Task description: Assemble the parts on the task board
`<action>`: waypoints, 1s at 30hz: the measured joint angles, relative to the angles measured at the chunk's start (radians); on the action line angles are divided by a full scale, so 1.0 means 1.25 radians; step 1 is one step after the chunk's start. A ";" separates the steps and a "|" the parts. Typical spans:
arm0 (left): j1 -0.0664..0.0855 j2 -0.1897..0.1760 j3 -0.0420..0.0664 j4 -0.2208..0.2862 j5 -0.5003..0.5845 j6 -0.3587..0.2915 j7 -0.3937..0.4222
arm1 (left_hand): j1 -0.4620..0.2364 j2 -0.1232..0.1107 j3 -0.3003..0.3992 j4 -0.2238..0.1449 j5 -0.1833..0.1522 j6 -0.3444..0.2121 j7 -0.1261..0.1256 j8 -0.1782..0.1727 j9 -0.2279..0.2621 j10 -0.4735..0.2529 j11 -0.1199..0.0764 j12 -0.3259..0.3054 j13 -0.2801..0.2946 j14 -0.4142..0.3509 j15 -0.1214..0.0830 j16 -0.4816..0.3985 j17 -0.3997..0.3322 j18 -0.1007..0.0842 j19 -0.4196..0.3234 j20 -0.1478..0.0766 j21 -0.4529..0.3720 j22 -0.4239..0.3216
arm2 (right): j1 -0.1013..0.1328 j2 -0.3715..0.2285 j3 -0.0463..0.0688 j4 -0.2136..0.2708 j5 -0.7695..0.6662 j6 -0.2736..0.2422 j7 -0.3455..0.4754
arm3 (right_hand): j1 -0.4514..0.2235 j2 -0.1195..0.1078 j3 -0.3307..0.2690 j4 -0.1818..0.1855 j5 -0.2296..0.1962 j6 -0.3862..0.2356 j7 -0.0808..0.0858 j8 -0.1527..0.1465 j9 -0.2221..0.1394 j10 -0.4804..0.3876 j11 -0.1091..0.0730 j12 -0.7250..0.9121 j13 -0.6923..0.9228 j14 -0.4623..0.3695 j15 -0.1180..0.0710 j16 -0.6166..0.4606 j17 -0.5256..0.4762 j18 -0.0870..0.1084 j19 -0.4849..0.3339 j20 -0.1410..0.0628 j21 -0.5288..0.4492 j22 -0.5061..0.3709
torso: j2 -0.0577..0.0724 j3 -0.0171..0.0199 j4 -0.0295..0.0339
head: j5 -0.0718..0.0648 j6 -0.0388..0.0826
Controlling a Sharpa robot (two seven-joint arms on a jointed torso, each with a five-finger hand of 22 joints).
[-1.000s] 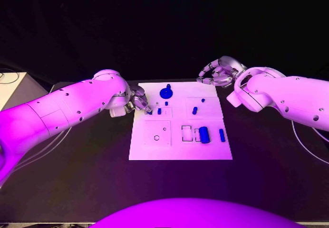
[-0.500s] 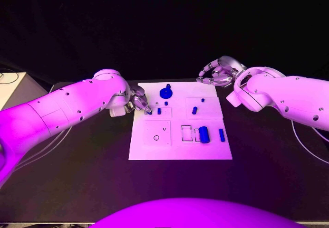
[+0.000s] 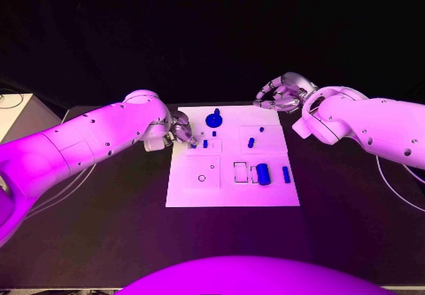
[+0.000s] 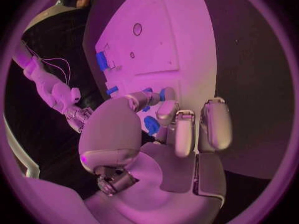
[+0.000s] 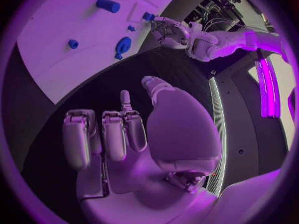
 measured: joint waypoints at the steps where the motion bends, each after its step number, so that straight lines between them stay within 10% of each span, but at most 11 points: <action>1: 0.000 0.001 0.000 -0.001 0.000 -0.001 -0.001 | 0.000 0.000 0.000 0.000 0.000 0.000 0.000 0.000 0.000 0.000 0.000 0.000 0.000 0.000 0.000 0.000 0.000 0.000 0.000 0.000 0.000 0.000 | 0.000 0.000 0.000 0.000 0.000 0.000 0.000 | 0.000 0.000 0.000 0.000 0.000 0.000 0.000 0.000 0.000 0.000 0.000 0.000 0.000 0.000 0.000 0.000 0.000 0.000 0.000 0.000 0.000 0.000 | 0.000 0.0000 0.0002 | 0.000 0.000; 14: 0.001 0.005 -0.005 -0.004 0.013 -0.006 -0.012 | -0.016 0.007 -0.010 -0.010 -0.006 0.003 0.000 -0.008 0.007 0.000 0.000 0.000 -0.003 0.000 0.000 0.000 0.000 0.000 0.000 0.000 0.000 0.000 | 0.000 0.000 0.000 0.001 0.000 0.000 0.000 | 0.000 0.000 0.000 0.000 0.000 0.000 0.000 0.000 0.000 0.000 0.000 0.000 0.000 0.000 0.000 0.000 0.000 0.000 0.000 0.000 0.000 0.000 | -0.001 -0.0003 0.0010 | -0.002 -0.001; 23: 0.001 0.004 -0.006 -0.004 0.023 -0.021 -0.020 | -0.053 -0.009 -0.050 -0.072 -0.019 -0.014 -0.010 -0.032 0.026 -0.015 0.000 -0.017 -0.029 0.000 0.000 0.000 0.000 0.000 0.000 0.000 -0.009 -0.008 | 0.000 0.000 0.000 0.001 0.000 0.000 0.000 | 0.000 0.000 0.000 0.000 0.000 0.000 0.000 0.000 0.000 0.000 0.000 0.000 0.000 0.000 0.000 0.000 0.000 0.000 0.000 0.000 0.000 0.000 | -0.001 -0.0004 0.0012 | -0.003 0.001; 30: 0.000 -0.004 -0.007 0.001 0.027 -0.032 -0.025 | -0.069 -0.024 -0.114 -0.036 -0.024 -0.026 -0.011 -0.044 0.027 -0.030 0.004 -0.025 -0.043 0.000 0.000 -0.003 0.000 0.000 -0.003 0.003 -0.013 -0.013 | 0.000 -0.001 0.000 0.001 0.000 0.000 0.000 | 0.000 0.000 0.000 0.000 0.000 0.000 0.000 0.000 0.000 0.000 0.000 0.000 0.000 0.000 0.000 0.000 0.000 0.000 0.000 0.000 0.000 0.000 | -0.001 -0.0008 0.0010 | -0.003 0.002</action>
